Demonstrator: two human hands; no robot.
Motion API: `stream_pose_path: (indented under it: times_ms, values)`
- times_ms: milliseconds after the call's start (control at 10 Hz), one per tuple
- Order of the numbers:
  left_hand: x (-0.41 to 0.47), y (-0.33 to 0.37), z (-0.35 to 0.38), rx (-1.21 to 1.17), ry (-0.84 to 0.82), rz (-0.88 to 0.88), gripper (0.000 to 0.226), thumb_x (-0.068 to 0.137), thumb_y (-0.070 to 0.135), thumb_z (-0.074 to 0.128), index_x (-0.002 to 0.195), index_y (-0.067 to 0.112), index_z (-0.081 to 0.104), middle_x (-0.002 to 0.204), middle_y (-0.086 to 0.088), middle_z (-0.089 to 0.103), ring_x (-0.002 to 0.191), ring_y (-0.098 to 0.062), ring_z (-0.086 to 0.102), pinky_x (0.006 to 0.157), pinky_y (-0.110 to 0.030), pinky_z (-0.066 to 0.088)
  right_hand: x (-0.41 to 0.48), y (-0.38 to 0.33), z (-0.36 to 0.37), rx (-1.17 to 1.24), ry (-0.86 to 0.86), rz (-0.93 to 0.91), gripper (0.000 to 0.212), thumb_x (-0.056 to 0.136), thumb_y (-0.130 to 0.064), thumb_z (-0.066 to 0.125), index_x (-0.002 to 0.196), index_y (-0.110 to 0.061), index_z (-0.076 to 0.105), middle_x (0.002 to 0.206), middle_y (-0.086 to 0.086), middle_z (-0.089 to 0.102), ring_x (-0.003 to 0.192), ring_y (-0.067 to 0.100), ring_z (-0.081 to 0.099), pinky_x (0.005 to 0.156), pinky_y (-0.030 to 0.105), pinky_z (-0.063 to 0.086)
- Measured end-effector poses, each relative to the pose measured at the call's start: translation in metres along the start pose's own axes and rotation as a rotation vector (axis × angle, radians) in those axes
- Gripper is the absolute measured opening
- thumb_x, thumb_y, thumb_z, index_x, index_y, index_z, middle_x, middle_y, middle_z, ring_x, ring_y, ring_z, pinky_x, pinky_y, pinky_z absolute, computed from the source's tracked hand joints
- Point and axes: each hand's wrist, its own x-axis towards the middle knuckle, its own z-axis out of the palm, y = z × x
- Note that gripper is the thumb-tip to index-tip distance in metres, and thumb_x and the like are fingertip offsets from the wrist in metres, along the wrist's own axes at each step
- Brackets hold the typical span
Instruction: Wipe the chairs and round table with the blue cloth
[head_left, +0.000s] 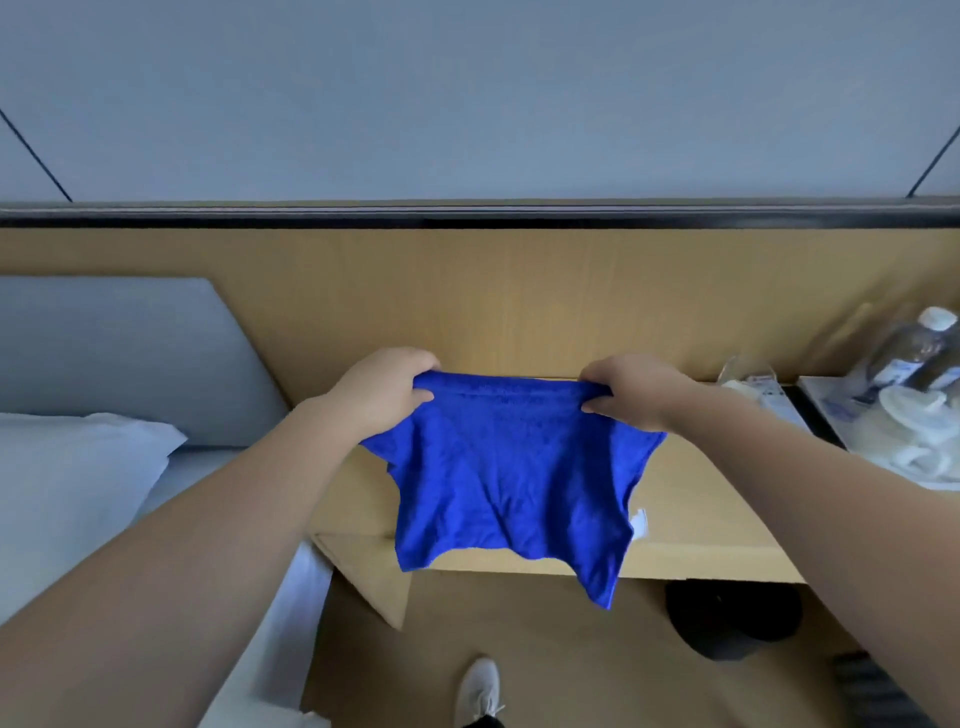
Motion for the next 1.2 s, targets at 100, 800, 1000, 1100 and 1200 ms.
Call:
stream_pose_path:
  times_ms: [100, 800, 1000, 1100, 1200]
  values:
    - [0.060, -0.019, 0.007, -0.004, -0.022, 0.016, 0.022, 0.092, 0.018, 0.056, 0.113, 0.023, 0.062, 0.109, 0.010, 0.057, 0.095, -0.013, 0.051, 0.080, -0.030, 0.042, 0.055, 0.020, -0.001, -0.012, 0.018, 0.066, 0.013, 0.094, -0.032, 0.054, 0.103, -0.025, 0.060, 0.087, -0.007, 0.055, 0.082, 0.018, 0.050, 0.059, 0.028, 0.035]
    - [0.080, -0.059, 0.148, 0.093, -0.420, -0.008, 0.033, 0.087, 0.008, 0.049, 0.113, 0.023, 0.061, 0.111, 0.007, 0.057, 0.105, -0.018, 0.053, 0.082, -0.035, 0.047, 0.107, 0.071, 0.138, -0.331, -0.333, -0.094, 0.044, 0.087, -0.003, 0.040, 0.124, -0.023, 0.053, 0.119, -0.003, 0.056, 0.110, 0.021, 0.055, 0.078, 0.033, 0.049]
    - [0.050, -0.056, 0.160, 0.058, -0.497, -0.070, 0.053, 0.089, 0.016, 0.054, 0.140, 0.022, 0.044, 0.142, 0.007, 0.039, 0.129, -0.015, 0.038, 0.095, -0.036, 0.045, 0.085, 0.073, 0.158, -0.346, -0.490, -0.051, 0.069, 0.095, -0.041, 0.049, 0.153, -0.027, 0.014, 0.162, 0.005, 0.003, 0.148, 0.025, 0.006, 0.117, 0.038, 0.019]
    - [0.040, -0.047, 0.148, 0.070, -0.453, -0.096, 0.052, 0.093, 0.020, 0.051, 0.143, 0.022, 0.039, 0.146, 0.006, 0.038, 0.133, -0.015, 0.036, 0.100, -0.036, 0.043, 0.071, 0.066, 0.140, -0.324, -0.441, -0.033, 0.065, 0.095, -0.044, 0.046, 0.152, -0.025, 0.020, 0.159, 0.007, 0.015, 0.144, 0.027, 0.017, 0.114, 0.037, 0.026]
    - [0.034, -0.033, 0.135, 0.090, -0.376, -0.106, 0.051, 0.094, 0.022, 0.051, 0.144, 0.024, 0.038, 0.147, 0.006, 0.037, 0.131, -0.015, 0.038, 0.097, -0.033, 0.043, 0.059, 0.060, 0.119, -0.269, -0.370, -0.004, 0.057, 0.096, -0.037, 0.045, 0.148, -0.024, 0.029, 0.151, 0.005, 0.033, 0.137, 0.024, 0.032, 0.106, 0.037, 0.038]
